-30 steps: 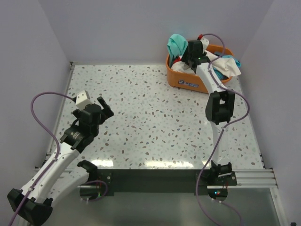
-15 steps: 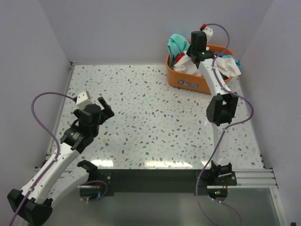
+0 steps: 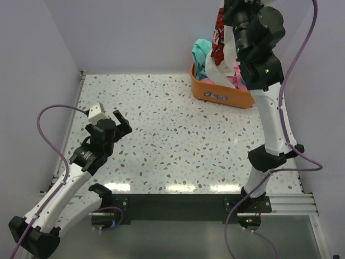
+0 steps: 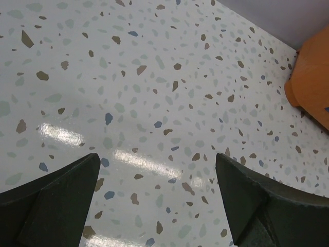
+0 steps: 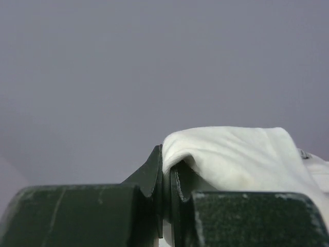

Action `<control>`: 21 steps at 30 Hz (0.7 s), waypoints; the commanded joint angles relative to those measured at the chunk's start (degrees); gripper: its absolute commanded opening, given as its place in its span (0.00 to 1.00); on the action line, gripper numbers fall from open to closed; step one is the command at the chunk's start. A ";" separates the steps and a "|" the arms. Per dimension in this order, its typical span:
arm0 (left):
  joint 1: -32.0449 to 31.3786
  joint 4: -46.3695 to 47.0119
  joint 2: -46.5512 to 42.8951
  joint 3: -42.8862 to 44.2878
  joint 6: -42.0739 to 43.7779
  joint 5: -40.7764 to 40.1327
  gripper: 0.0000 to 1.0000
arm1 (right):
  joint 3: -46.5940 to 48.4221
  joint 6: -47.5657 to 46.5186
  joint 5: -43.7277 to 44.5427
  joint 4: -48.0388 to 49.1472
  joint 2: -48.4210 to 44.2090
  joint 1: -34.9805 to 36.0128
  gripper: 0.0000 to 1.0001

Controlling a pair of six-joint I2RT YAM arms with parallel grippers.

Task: Fold and stack the t-shirts
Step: Move the tshirt to the center of the board

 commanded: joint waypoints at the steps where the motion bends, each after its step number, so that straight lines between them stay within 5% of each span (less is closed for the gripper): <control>1: -0.04 2.18 0.88 0.47 0.95 0.02 1.00 | 3.71 -11.16 3.39 5.13 -2.72 10.69 0.00; 8: -0.04 1.56 0.01 0.13 0.51 0.72 1.00 | 1.67 2.69 -19.49 7.07 -7.04 16.86 0.00; 13: -0.04 -5.46 -0.79 4.85 -5.44 -1.91 1.00 | -0.67 4.65 -27.71 2.86 -7.82 24.24 0.00; 15: -0.04 -10.03 -1.22 6.54 -7.21 -3.58 1.00 | -4.19 7.81 -22.23 -4.83 -10.36 24.25 0.00; 21: -0.04 -23.65 -4.12 9.18 -15.30 -8.41 1.00 | -48.72 13.34 4.86 -7.93 -33.99 19.70 0.00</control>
